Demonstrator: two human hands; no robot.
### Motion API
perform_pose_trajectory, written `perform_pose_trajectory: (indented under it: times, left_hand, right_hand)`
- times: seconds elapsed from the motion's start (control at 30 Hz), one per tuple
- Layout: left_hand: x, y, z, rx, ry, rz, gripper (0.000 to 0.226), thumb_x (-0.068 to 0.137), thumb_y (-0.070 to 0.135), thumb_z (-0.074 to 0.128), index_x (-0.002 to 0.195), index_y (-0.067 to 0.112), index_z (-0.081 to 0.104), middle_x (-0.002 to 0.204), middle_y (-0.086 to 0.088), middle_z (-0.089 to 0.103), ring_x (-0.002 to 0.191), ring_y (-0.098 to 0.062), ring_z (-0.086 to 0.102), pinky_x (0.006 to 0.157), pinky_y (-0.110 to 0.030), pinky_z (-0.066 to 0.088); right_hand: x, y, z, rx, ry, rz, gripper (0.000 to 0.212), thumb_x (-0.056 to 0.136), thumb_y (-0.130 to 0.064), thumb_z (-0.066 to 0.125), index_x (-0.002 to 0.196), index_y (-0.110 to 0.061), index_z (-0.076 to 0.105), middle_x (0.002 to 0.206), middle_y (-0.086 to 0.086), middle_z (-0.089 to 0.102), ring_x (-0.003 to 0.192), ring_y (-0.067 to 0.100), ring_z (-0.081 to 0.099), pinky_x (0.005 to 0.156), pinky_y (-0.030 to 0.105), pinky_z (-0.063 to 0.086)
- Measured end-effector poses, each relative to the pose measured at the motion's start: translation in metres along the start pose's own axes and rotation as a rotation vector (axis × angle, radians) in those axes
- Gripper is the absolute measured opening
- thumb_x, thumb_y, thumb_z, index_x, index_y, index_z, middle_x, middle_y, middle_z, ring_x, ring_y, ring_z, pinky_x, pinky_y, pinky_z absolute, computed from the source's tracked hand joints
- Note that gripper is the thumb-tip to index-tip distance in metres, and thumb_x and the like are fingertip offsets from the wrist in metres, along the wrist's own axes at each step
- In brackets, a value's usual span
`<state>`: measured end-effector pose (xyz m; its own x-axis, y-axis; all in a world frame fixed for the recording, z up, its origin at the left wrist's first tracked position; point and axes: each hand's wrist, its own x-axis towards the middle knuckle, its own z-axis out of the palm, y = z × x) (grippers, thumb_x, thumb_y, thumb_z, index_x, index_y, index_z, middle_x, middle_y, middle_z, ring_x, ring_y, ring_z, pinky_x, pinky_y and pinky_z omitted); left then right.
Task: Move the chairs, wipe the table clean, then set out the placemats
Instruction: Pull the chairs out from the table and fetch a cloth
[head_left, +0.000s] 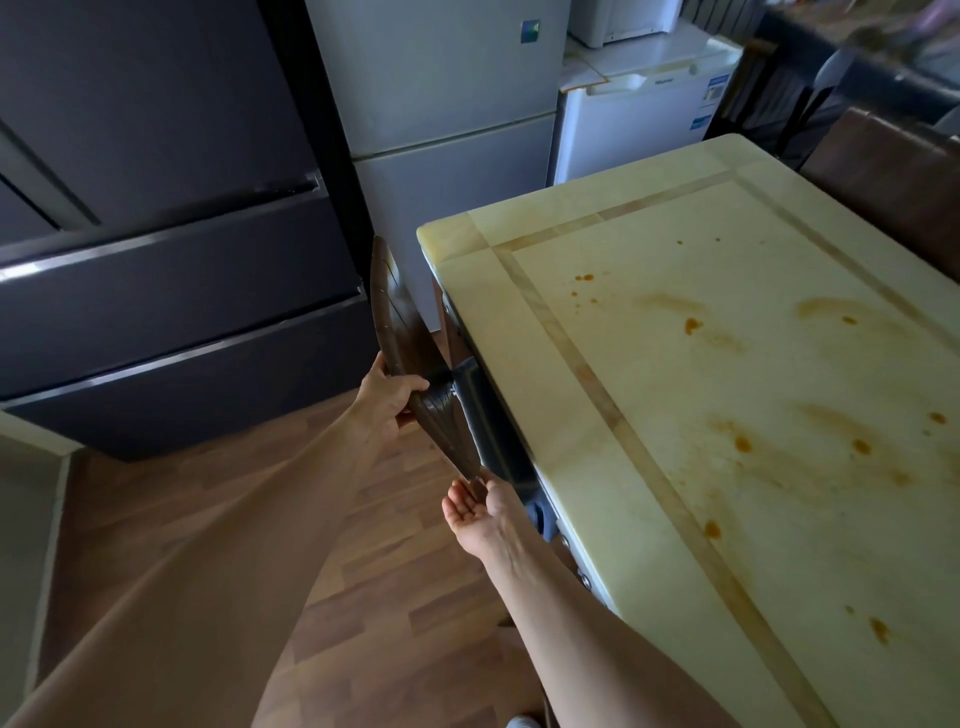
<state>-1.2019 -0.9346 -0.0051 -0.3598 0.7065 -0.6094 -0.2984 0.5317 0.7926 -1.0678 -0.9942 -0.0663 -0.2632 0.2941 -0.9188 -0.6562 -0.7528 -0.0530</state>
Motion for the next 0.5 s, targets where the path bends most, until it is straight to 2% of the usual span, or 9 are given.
perform_pose_trajectory:
  times: [0.1, 0.17, 0.23, 0.33, 0.4, 0.43, 0.5]
  left_hand:
    - [-0.01, -0.004, 0.005, -0.032, 0.012, 0.008, 0.044, 0.087, -0.007, 0.054, 0.118, 0.024, 0.052, 0.094, -0.006, 0.062, 0.077, -0.02, 0.065, 0.066, -0.032, 0.055]
    - [-0.016, -0.006, 0.005, -0.033, 0.017, 0.012, 0.043, 0.087, -0.005, 0.054, 0.119, 0.023, 0.052, 0.094, -0.006, 0.063, 0.078, -0.019, 0.065, 0.064, -0.03, 0.055]
    - [-0.024, -0.008, 0.005, -0.034, 0.019, 0.012, 0.041, 0.088, -0.005, 0.054, 0.119, 0.023, 0.052, 0.095, -0.005, 0.063, 0.078, -0.018, 0.065, 0.064, -0.028, 0.054]
    - [-0.038, -0.01, 0.005, -0.018, 0.024, 0.028, 0.036, 0.089, -0.004, 0.053, 0.115, 0.021, 0.053, 0.092, -0.004, 0.063, 0.077, -0.016, 0.063, 0.071, -0.03, 0.054]
    - [-0.054, -0.013, 0.003, 0.02, 0.016, 0.035, 0.028, 0.09, 0.0, 0.052, 0.112, 0.017, 0.055, 0.091, -0.005, 0.064, 0.08, -0.017, 0.063, 0.082, -0.034, 0.054]
    - [-0.06, -0.014, 0.001, 0.038, 0.006, 0.035, 0.024, 0.09, 0.002, 0.052, 0.11, 0.015, 0.057, 0.092, -0.006, 0.064, 0.081, -0.018, 0.062, 0.084, -0.036, 0.052]
    - [-0.079, -0.016, -0.003, 0.064, -0.017, 0.056, 0.02, 0.09, 0.003, 0.051, 0.106, 0.012, 0.061, 0.089, -0.008, 0.064, 0.077, -0.018, 0.06, 0.075, -0.033, 0.049]
  right_hand:
    - [-0.004, 0.0, -0.001, 0.005, -0.028, -0.009, 0.034, 0.095, -0.02, 0.053, 0.064, -0.006, 0.053, 0.066, 0.007, 0.053, 0.058, 0.017, 0.049, 0.06, 0.027, 0.044]
    - [-0.007, 0.0, -0.002, 0.001, -0.044, -0.016, 0.035, 0.096, -0.019, 0.051, 0.063, -0.005, 0.052, 0.066, 0.007, 0.052, 0.058, 0.017, 0.048, 0.061, 0.026, 0.043]
    - [-0.011, 0.0, -0.003, -0.02, -0.072, -0.024, 0.034, 0.097, -0.018, 0.049, 0.065, -0.005, 0.052, 0.067, 0.008, 0.051, 0.059, 0.017, 0.047, 0.069, 0.026, 0.042]
    - [-0.022, -0.003, -0.007, -0.141, -0.103, -0.057, 0.034, 0.099, -0.021, 0.045, 0.072, -0.002, 0.053, 0.075, 0.014, 0.052, 0.069, 0.022, 0.051, 0.091, 0.032, 0.043]
    - [-0.038, -0.007, -0.011, -0.261, -0.129, -0.084, 0.026, 0.1, -0.02, 0.043, 0.095, 0.003, 0.054, 0.095, 0.024, 0.057, 0.094, 0.031, 0.059, 0.104, 0.042, 0.04]
    - [-0.047, -0.01, -0.012, -0.316, -0.137, -0.089, 0.027, 0.101, -0.02, 0.041, 0.113, 0.003, 0.051, 0.111, 0.029, 0.055, 0.11, 0.036, 0.056, 0.108, 0.046, 0.038]
    - [-0.067, -0.019, -0.016, -0.439, -0.138, -0.128, 0.045, 0.102, -0.02, 0.04, 0.14, 0.003, 0.033, 0.134, 0.032, 0.045, 0.126, 0.041, 0.046, 0.111, 0.048, 0.034]
